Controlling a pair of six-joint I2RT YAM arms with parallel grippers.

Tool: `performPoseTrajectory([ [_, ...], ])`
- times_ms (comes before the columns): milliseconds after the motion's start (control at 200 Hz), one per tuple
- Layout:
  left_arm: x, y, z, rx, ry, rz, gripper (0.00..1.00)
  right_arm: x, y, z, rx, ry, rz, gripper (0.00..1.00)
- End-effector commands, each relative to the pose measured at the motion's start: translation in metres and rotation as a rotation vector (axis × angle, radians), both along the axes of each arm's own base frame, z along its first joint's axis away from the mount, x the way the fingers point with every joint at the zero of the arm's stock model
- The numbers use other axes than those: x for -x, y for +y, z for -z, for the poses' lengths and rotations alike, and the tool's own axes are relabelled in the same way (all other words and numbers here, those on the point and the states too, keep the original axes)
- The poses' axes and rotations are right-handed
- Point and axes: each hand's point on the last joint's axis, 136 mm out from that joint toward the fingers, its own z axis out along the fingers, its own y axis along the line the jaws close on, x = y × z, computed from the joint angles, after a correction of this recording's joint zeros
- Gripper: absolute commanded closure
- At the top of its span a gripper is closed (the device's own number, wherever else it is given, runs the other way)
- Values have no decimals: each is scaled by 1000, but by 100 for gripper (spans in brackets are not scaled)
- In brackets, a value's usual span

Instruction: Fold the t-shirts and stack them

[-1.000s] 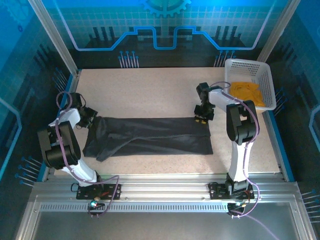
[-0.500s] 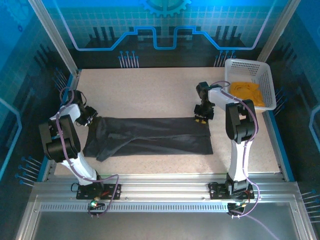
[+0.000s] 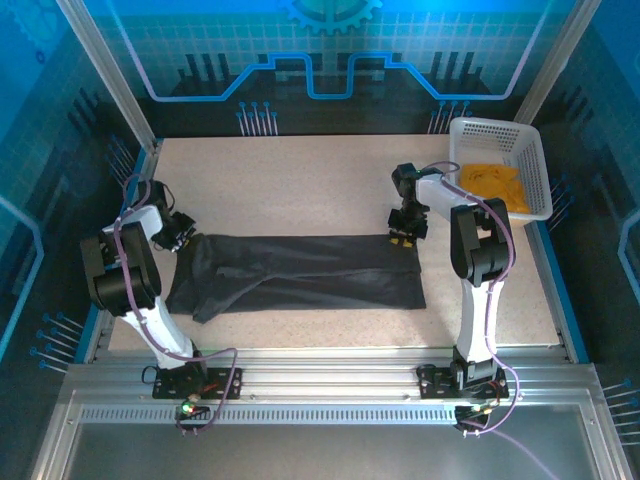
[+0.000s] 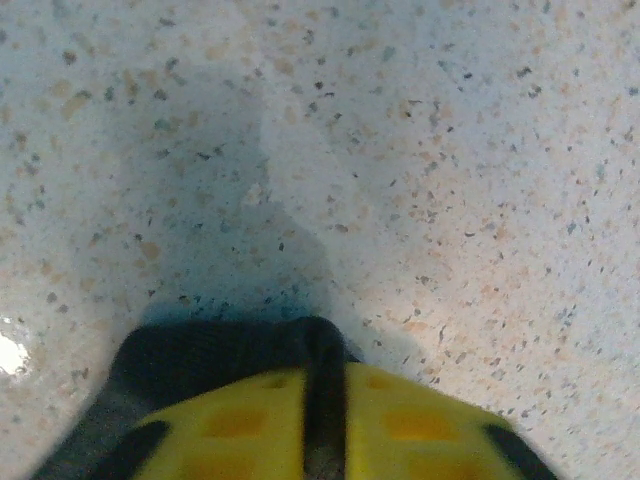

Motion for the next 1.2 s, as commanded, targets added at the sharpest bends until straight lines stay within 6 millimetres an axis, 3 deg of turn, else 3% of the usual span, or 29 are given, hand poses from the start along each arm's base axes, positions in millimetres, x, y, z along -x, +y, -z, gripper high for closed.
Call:
performPoseTrajectory([
  [0, 5, 9, -9, -44, 0, -5, 95, 10, -13, 13, 57, 67, 14, 76],
  [30, 6, 13, -12, -62, 0, -17, 100, 10, -14, 13, 59, 68, 15, 76],
  [225, 15, 41, -25, -101, -23, -103, 100, 9, -19, 15, 76, 76, 17, 76],
  [400, 9, 36, -16, -17, -35, -90, 100, 8, -19, 18, 77, 82, 4, 76],
  [525, 19, 32, -9, 6, 23, -111, 84, 4, -18, 16, 78, 77, -6, 77],
  [575, 32, 36, -9, -38, 81, -134, 72, 2, -20, 15, 84, 71, -8, 77],
  [615, 41, 41, -16, -94, 114, -147, 63, 1, -20, 14, 89, 69, -15, 77],
  [675, 46, 42, -34, -168, 106, -142, 61, -1, -21, 11, 95, 65, -26, 77],
  [745, 42, 22, -55, -216, 55, -103, 61, -3, -21, 9, 98, 58, -41, 77],
  [845, 35, -32, -62, -173, 46, -21, 62, -5, -22, 10, 102, 64, -63, 76],
  [980, 44, -91, -24, 27, 119, -29, 69, -7, -22, 11, 88, 75, -60, 77],
  [1195, 47, -123, 21, 156, 299, 46, 75, -11, -23, 13, 71, 91, -53, 76],
])
